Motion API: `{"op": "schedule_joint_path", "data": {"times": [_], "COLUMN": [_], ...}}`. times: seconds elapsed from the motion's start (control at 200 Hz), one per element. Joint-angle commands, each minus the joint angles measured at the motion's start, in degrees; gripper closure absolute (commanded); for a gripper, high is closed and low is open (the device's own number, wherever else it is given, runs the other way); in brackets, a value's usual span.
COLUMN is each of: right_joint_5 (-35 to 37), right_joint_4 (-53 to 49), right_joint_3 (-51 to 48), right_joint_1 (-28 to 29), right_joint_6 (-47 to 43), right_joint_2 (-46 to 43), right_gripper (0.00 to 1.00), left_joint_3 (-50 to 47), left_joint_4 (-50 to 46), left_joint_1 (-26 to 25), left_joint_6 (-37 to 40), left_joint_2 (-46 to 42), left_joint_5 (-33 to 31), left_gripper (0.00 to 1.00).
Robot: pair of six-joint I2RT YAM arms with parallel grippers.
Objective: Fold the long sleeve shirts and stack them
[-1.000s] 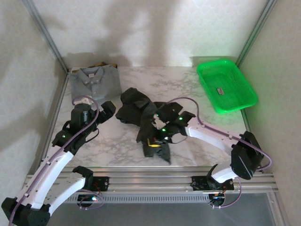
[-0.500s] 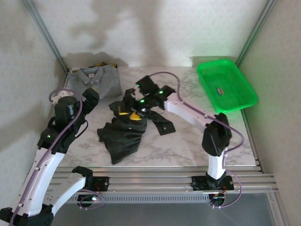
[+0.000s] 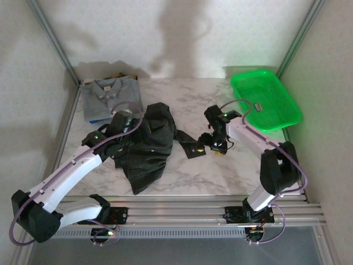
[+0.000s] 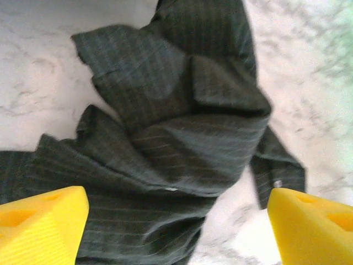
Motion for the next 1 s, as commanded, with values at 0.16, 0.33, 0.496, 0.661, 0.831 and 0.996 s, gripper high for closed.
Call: {"op": "schedule_joint_path", "data": {"times": [0.16,0.33,0.496,0.661,0.831,0.996], "right_joint_5": [1.9,4.3,6.4,7.5,7.7,10.9], "right_joint_4": [6.6,6.2,6.1,5.6,5.8,3.5], "right_joint_3": [-0.5,0.1,1.0,3.3,6.2,9.8], "right_joint_1": [2.5,3.2,3.6,3.8,4.3,5.6], "right_joint_6": [-1.4,-1.0,-0.1,0.7,0.5,0.5], "right_joint_2": [5.9,9.9,12.1,13.6,16.1,19.5], "right_gripper": [0.29,0.32,0.35,0.38,0.43,0.52], "left_joint_3": [-6.1,-6.4,-9.6,-11.3,-12.0,-11.4], "left_joint_4": [-3.7,0.7,8.2,13.4,18.2,20.4], "left_joint_1": [6.8,8.4,9.5,9.6,9.5,9.6], "left_joint_6": [4.7,10.2,13.5,15.3,16.8,17.8], "left_joint_2": [0.0,4.6,7.9,11.4,15.3,21.9], "left_joint_5": [-0.2,3.8,11.1,15.0,16.9,15.1], "left_gripper": [0.21,0.25,0.25,0.29,0.3,0.42]}}
